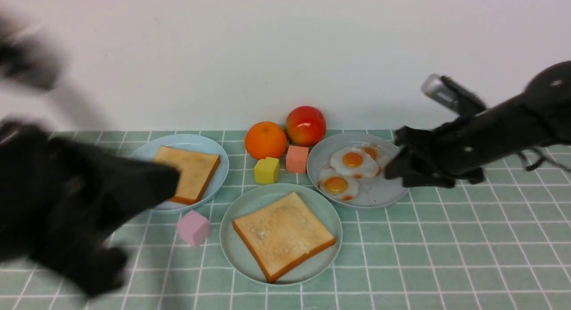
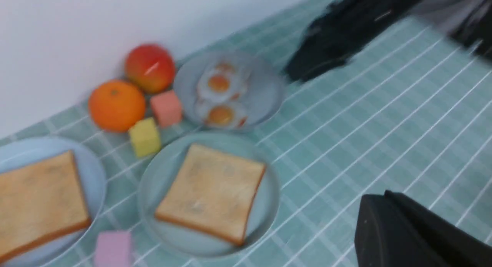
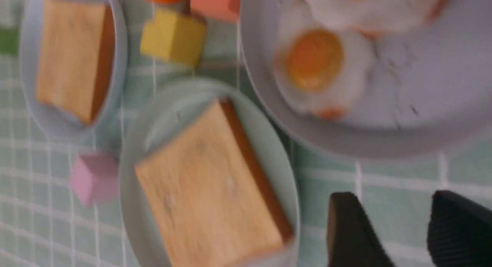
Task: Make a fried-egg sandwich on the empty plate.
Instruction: Use the right arm to grab a fried egg
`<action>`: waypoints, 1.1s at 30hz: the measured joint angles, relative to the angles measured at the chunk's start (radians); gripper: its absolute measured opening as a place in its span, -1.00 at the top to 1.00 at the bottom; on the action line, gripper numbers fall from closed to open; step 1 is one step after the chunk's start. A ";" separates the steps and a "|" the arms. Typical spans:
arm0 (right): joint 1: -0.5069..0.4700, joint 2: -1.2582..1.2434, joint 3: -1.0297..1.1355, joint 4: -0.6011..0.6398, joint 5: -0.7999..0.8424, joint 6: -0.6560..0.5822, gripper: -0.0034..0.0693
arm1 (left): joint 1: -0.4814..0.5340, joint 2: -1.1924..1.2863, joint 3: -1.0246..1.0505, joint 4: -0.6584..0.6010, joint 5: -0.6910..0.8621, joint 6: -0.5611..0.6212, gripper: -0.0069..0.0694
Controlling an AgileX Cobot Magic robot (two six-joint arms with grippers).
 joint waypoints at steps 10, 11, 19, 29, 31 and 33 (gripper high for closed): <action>-0.001 0.240 -0.159 0.118 -0.091 -0.004 -0.08 | 0.000 -0.083 0.069 -0.011 -0.097 0.000 0.86; -0.001 0.247 -0.165 0.123 -0.094 -0.004 -0.08 | 0.000 -0.083 0.069 -0.012 -0.099 0.000 0.86; -0.015 0.313 -0.204 0.210 -0.138 -0.004 -0.08 | 0.000 -0.083 0.069 -0.015 -0.087 0.000 0.86; -0.020 0.353 -0.249 0.265 -0.140 -0.004 -0.08 | 0.000 -0.083 0.069 -0.016 -0.085 0.000 0.86; -0.020 0.359 -0.256 0.273 -0.140 -0.004 -0.08 | 0.000 -0.083 0.069 -0.016 -0.085 0.000 0.86; -0.020 0.360 -0.258 0.275 -0.140 -0.004 -0.07 | 0.000 -0.083 0.069 -0.016 -0.085 0.000 0.86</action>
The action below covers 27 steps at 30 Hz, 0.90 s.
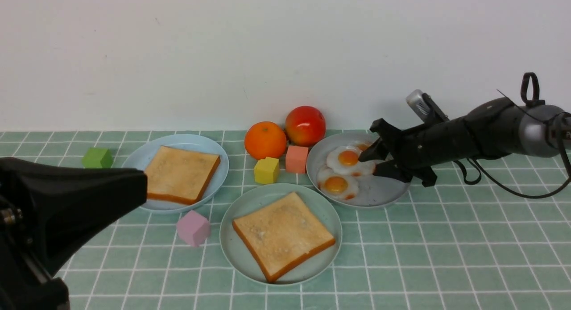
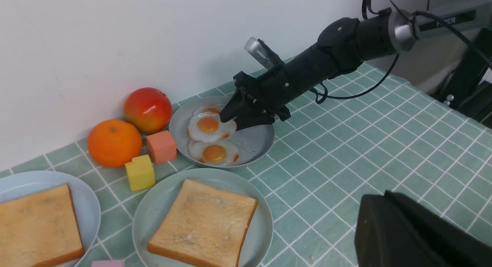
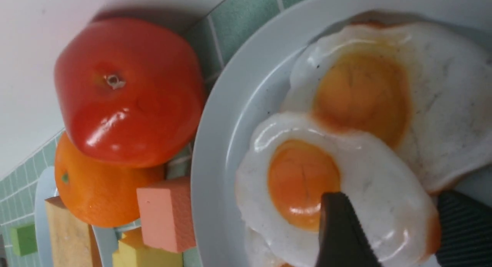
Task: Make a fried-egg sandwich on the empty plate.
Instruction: Use the right arm to grab a fried egg
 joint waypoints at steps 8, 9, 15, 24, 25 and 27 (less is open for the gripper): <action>0.000 0.007 0.000 -0.003 -0.007 -0.027 0.32 | 0.000 0.000 0.000 -0.010 0.000 0.000 0.86; 0.000 0.007 0.000 -0.003 -0.008 -0.028 0.39 | 0.000 0.000 0.000 -0.013 0.000 0.000 0.86; -0.001 0.007 -0.004 -0.002 -0.009 -0.029 0.75 | 0.000 0.000 0.001 -0.018 0.000 0.000 0.86; -0.001 -0.091 -0.004 -0.161 0.061 -0.030 0.76 | 0.000 0.000 0.001 -0.018 -0.001 0.000 0.86; -0.001 -0.113 -0.004 -0.183 0.068 -0.029 0.76 | 0.000 0.000 0.001 -0.018 -0.001 0.000 0.86; -0.005 -0.166 -0.004 -0.222 0.091 -0.029 0.76 | 0.000 0.000 0.001 -0.017 -0.001 0.000 0.86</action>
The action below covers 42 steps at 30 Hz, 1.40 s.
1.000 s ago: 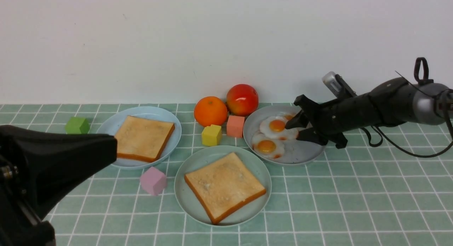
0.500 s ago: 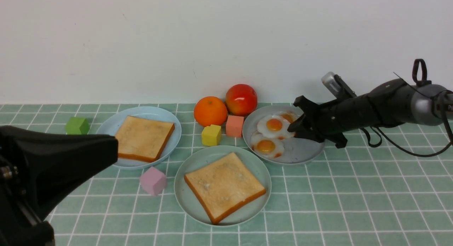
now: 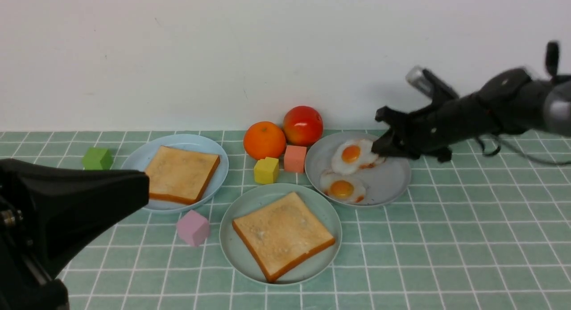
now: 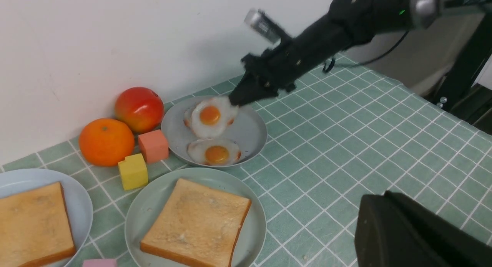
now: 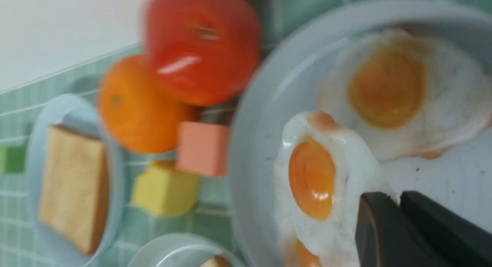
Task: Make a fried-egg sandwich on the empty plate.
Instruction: Use the right arm to place the fried egg on the slice of bread in the middle
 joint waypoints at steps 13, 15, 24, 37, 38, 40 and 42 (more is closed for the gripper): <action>0.090 -0.252 0.071 -0.017 0.328 -0.033 0.76 | 0.000 0.000 0.000 0.072 0.046 0.000 0.86; 0.154 -0.249 0.116 0.003 0.320 -0.038 0.76 | 0.000 0.000 0.000 0.075 0.052 0.000 0.86; 0.282 -0.137 0.160 0.089 0.213 -0.050 0.76 | 0.000 0.000 0.000 0.076 0.053 0.000 0.85; 0.282 -0.038 0.160 0.143 0.129 -0.043 0.76 | 0.000 0.000 0.000 0.076 0.056 0.000 0.85; 0.282 -0.038 0.160 0.125 0.129 -0.022 0.74 | 0.000 0.000 0.000 0.076 0.057 0.000 0.85; 0.282 -0.037 0.160 0.099 0.129 0.002 0.70 | 0.000 0.000 0.000 0.076 0.057 0.000 0.85; 0.282 -0.037 0.160 0.059 0.129 0.037 0.62 | 0.000 0.000 0.000 0.076 0.057 0.000 0.85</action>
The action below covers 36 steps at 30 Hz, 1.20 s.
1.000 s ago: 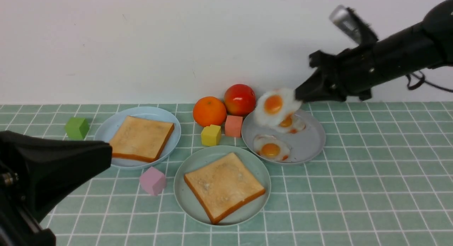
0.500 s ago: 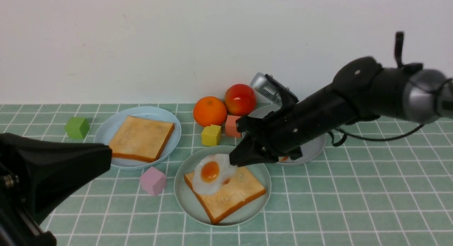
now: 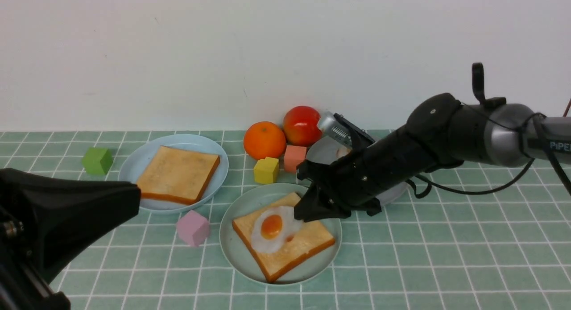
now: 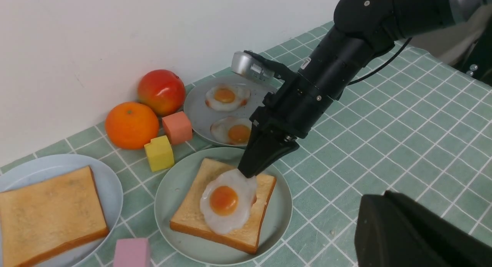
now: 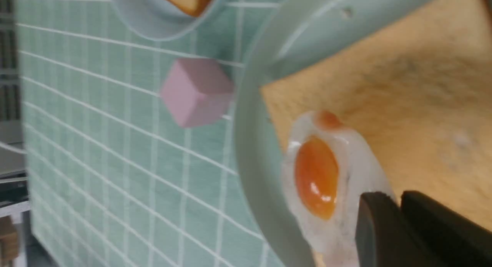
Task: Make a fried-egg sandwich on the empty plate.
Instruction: Use the right arm to place the fried egg on the slice of bread in the middle, then use the left arm to grab a slice of bread
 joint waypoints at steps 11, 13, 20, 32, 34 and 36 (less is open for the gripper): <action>-0.058 -0.025 -0.045 -0.195 0.037 0.064 -0.33 | 0.000 0.000 0.000 0.000 0.020 -0.002 0.85; -0.074 -0.064 -0.061 -0.243 0.083 0.064 -0.33 | 0.000 0.006 0.000 0.000 0.040 -0.021 0.85; -0.087 -0.367 -0.064 -0.536 0.295 0.106 0.32 | 0.024 0.237 -0.004 0.102 0.081 -0.237 0.85; -0.035 -0.889 0.108 -0.650 0.272 0.150 0.90 | 0.434 0.940 -0.343 -0.106 0.137 0.017 0.85; 0.008 -0.937 0.117 -0.650 0.271 0.149 0.90 | 0.451 1.045 -0.438 -0.116 0.154 0.045 0.85; 0.061 -0.980 0.120 -0.653 0.281 0.148 0.90 | 0.453 1.151 -0.558 -0.101 0.196 0.050 0.85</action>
